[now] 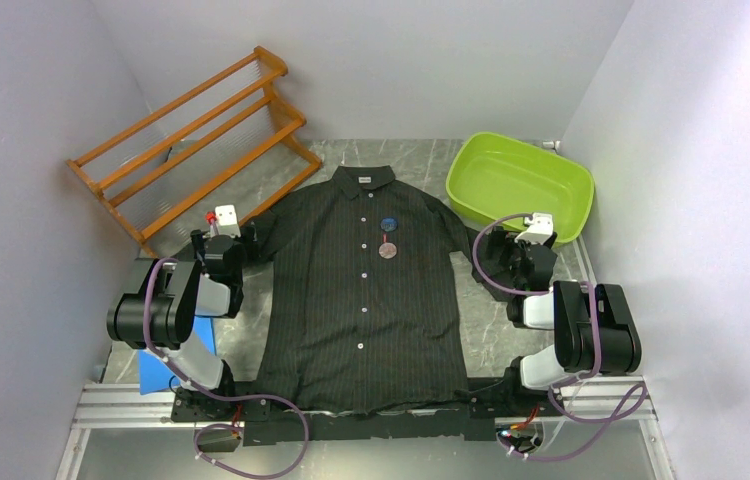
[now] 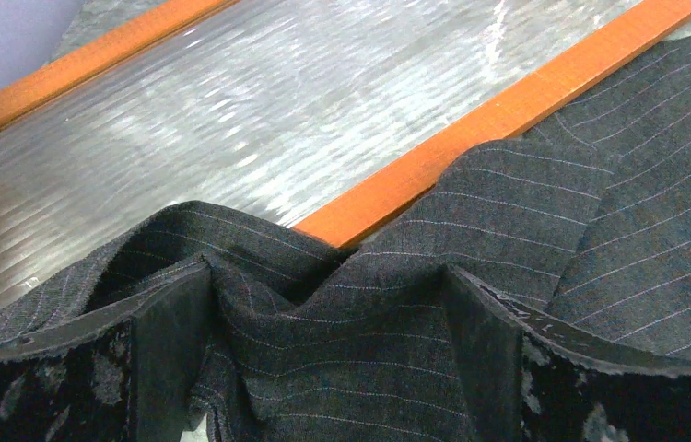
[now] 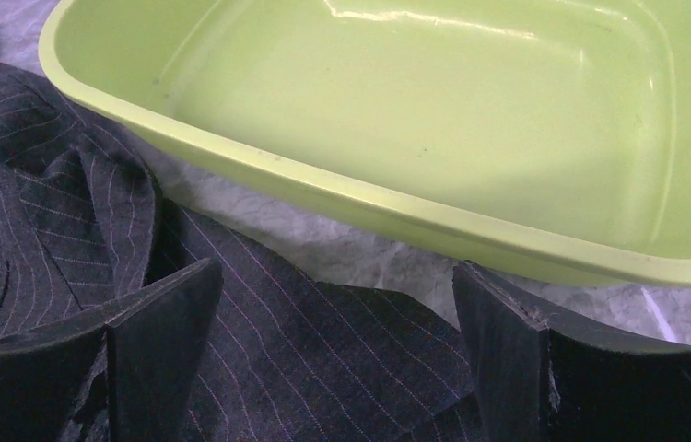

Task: Pin the brooch onto the clothing
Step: Reset both arms

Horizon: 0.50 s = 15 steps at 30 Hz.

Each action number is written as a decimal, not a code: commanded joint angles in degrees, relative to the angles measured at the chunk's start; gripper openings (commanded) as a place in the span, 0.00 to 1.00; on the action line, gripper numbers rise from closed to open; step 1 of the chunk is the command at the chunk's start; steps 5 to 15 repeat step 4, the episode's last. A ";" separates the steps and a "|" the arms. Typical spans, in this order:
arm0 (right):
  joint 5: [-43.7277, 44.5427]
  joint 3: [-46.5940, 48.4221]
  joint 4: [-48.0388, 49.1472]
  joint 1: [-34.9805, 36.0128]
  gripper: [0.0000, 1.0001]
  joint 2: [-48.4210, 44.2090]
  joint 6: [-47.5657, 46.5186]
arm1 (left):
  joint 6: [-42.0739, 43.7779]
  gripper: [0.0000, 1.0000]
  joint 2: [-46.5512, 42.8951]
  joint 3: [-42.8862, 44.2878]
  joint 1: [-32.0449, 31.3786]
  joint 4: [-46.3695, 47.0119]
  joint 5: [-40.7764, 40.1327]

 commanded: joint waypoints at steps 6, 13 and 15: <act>-0.96 1.81 1.78 0.84 1.00 0.12 -1.82 | -0.61 0.95 0.02 1.05 0.24 1.10 0.62; -0.96 1.81 1.78 0.84 1.00 0.12 -1.82 | -0.61 0.95 0.02 1.05 0.24 1.10 0.62; -0.96 1.81 1.78 0.84 1.00 0.12 -1.82 | -0.61 0.95 0.02 1.05 0.24 1.10 0.62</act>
